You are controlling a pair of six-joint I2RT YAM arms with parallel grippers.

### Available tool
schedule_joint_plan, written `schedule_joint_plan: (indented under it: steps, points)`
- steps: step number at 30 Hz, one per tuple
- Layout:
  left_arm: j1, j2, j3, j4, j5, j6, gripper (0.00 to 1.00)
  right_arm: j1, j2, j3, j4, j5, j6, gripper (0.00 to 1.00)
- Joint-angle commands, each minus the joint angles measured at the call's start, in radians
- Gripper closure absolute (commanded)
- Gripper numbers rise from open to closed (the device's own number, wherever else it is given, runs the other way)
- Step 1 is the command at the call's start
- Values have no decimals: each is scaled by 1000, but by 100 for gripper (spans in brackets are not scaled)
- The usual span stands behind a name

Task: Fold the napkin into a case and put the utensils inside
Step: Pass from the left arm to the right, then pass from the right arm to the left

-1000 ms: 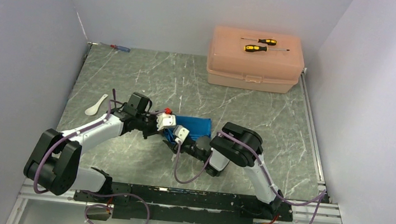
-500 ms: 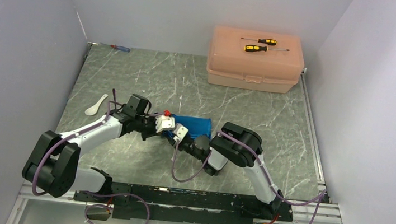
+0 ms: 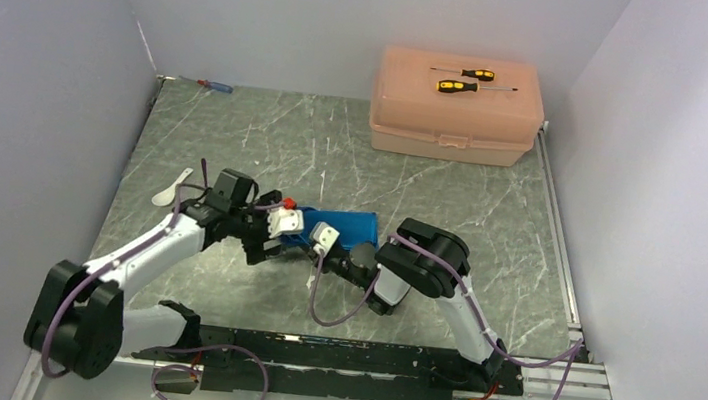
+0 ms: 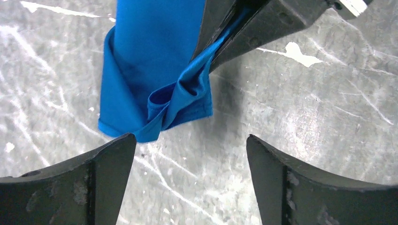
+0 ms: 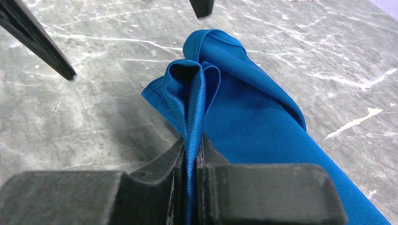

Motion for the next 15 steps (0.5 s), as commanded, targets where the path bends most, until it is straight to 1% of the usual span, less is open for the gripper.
schedule_joint_plan:
  steps: [1,3,5,10,12,15]
  points:
    - [19,-119,-38,-54,3,92,6,1,23,-18,176,-50,40,88]
    - [19,-147,-66,-41,34,163,6,1,25,-13,175,-60,42,87]
    - [19,-155,-94,-15,76,264,6,1,28,-5,176,-64,46,87]
    - [19,-104,-144,160,119,436,6,0,25,-6,174,-80,56,86]
    - [19,-68,-148,236,110,471,6,0,26,-5,174,-89,66,86]
    - [18,-33,-145,314,102,477,6,-3,30,-2,174,-110,74,86]
